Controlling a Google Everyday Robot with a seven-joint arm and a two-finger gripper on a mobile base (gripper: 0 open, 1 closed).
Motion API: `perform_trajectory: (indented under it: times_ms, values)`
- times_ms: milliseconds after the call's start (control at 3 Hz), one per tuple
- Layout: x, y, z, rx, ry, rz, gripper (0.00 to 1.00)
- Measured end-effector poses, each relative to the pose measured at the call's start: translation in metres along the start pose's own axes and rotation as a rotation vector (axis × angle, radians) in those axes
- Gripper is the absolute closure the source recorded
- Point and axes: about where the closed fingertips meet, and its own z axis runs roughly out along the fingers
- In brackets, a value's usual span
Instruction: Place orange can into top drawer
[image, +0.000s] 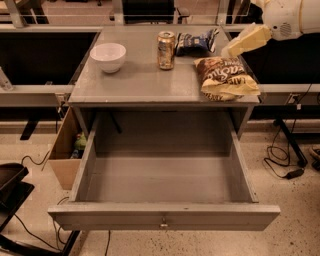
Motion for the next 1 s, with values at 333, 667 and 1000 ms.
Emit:
perform_trajectory:
  times_ms: [333,667,1000]
  values:
    - [0.0,0.0,0.0,0.0,0.0,0.0,0.0]
    - [0.007,-0.006,0.038,0.006,-0.053,0.04,0.0]
    - [0.025,-0.019,0.106,0.038,-0.114,0.13,0.0]
